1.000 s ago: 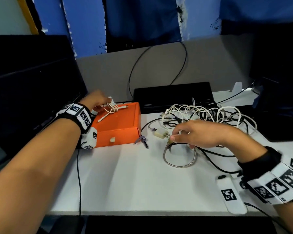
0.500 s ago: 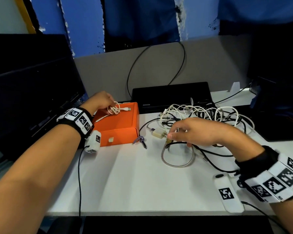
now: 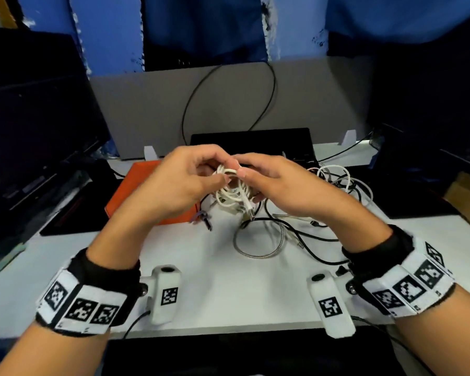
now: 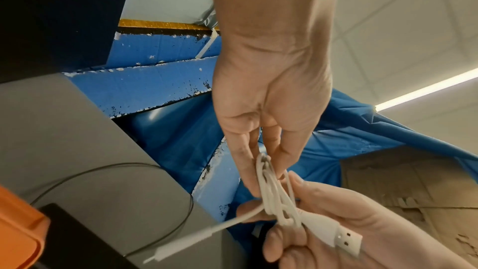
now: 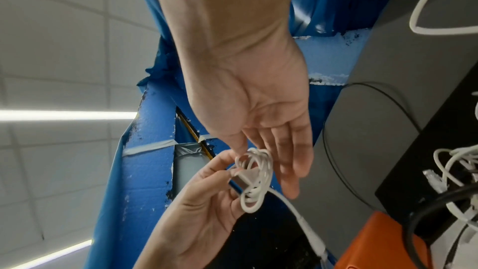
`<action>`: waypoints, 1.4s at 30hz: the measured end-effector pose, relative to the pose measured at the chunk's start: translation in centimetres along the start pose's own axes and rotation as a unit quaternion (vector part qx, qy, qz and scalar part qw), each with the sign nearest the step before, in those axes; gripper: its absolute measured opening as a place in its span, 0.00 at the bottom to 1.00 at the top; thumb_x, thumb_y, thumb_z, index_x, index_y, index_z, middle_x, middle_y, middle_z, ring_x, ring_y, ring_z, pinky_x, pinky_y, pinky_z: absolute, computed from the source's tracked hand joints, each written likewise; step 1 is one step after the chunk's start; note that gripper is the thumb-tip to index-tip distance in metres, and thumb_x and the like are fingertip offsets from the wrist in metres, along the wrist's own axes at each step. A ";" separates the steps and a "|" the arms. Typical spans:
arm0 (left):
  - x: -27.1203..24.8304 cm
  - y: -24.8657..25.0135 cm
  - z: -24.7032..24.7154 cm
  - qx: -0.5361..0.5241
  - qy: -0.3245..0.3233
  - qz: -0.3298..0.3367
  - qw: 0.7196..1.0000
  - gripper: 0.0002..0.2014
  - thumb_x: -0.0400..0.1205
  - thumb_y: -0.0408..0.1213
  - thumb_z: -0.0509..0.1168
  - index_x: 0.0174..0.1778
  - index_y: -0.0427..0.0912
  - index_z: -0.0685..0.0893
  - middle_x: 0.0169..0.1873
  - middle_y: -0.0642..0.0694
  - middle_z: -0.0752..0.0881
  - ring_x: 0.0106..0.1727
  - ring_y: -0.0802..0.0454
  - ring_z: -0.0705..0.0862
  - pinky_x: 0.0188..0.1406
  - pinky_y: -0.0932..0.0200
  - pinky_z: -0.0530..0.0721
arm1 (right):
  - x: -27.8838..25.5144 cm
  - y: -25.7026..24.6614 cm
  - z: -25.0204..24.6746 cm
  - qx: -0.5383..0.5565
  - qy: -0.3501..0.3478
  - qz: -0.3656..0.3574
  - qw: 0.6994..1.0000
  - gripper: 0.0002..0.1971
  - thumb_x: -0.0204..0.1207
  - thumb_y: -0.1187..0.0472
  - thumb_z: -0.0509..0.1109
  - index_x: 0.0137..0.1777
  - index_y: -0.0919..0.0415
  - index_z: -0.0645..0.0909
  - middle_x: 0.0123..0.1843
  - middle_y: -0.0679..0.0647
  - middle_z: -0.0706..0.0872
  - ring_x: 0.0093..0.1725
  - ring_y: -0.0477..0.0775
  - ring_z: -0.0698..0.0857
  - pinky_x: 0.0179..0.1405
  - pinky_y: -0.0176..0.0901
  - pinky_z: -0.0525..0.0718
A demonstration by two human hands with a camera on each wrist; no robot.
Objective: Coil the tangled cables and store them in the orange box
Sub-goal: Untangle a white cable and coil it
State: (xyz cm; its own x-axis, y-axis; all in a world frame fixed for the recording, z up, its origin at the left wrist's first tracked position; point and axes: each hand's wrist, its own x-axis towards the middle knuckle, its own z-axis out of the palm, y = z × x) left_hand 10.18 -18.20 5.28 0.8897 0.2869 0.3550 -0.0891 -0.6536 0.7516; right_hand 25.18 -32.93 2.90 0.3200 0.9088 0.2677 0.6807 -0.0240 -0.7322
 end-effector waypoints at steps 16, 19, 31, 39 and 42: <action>0.5 -0.2 1.4 -0.095 0.104 0.047 0.989 0.14 0.84 0.30 0.70 0.64 0.47 0.81 0.53 0.45 0.89 0.52 0.48 0.90 0.54 0.55 0.89 | 0.0 -1.2 0.7 0.261 0.084 0.009 0.962 0.09 0.88 0.73 0.66 0.64 0.66 0.80 0.48 0.57 0.93 0.42 0.59 0.93 0.50 0.55 0.93; 0.3 -0.5 1.2 -0.069 0.066 -0.010 0.995 0.19 0.81 0.48 0.72 0.66 0.51 0.80 0.54 0.46 0.90 0.54 0.43 0.91 0.56 0.38 0.90 | 0.2 -0.9 0.4 0.291 0.123 0.025 0.949 0.06 0.87 0.72 0.67 0.61 0.66 0.80 0.48 0.57 0.95 0.46 0.61 0.95 0.55 0.57 0.93; 0.3 -0.3 3.1 0.066 0.155 0.014 0.986 0.07 0.88 0.43 0.68 0.49 0.45 0.88 0.36 0.52 0.84 0.35 0.59 0.79 0.35 0.59 0.77 | -0.5 -1.5 0.2 0.198 0.078 0.027 0.977 0.07 0.88 0.66 0.69 0.63 0.63 0.81 0.52 0.59 0.93 0.44 0.61 0.95 0.48 0.55 0.92; 0.1 0.1 2.5 0.012 0.090 -0.004 0.996 0.08 0.89 0.44 0.67 0.55 0.47 0.89 0.41 0.37 0.89 0.35 0.49 0.83 0.45 0.36 0.87 | -0.8 -1.7 -0.6 0.222 0.065 0.042 0.972 0.05 0.87 0.69 0.67 0.60 0.67 0.81 0.41 0.58 0.91 0.36 0.60 0.93 0.33 0.43 0.89; 0.2 -0.1 2.2 -0.008 0.067 -0.008 0.998 0.08 0.89 0.42 0.67 0.58 0.44 0.89 0.44 0.37 0.89 0.37 0.54 0.84 0.47 0.38 0.87 | -0.9 -1.6 -0.6 0.235 0.077 0.046 0.968 0.03 0.87 0.67 0.69 0.57 0.66 0.82 0.41 0.59 0.90 0.39 0.64 0.93 0.31 0.40 0.87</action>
State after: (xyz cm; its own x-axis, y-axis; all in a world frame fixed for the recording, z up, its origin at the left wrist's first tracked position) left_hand 11.38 -19.60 4.07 0.8231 0.3895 0.4132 -0.0835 -0.6368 0.7665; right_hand 24.22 -33.94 4.24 0.4836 0.8383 0.2518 0.2808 0.1238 -0.9517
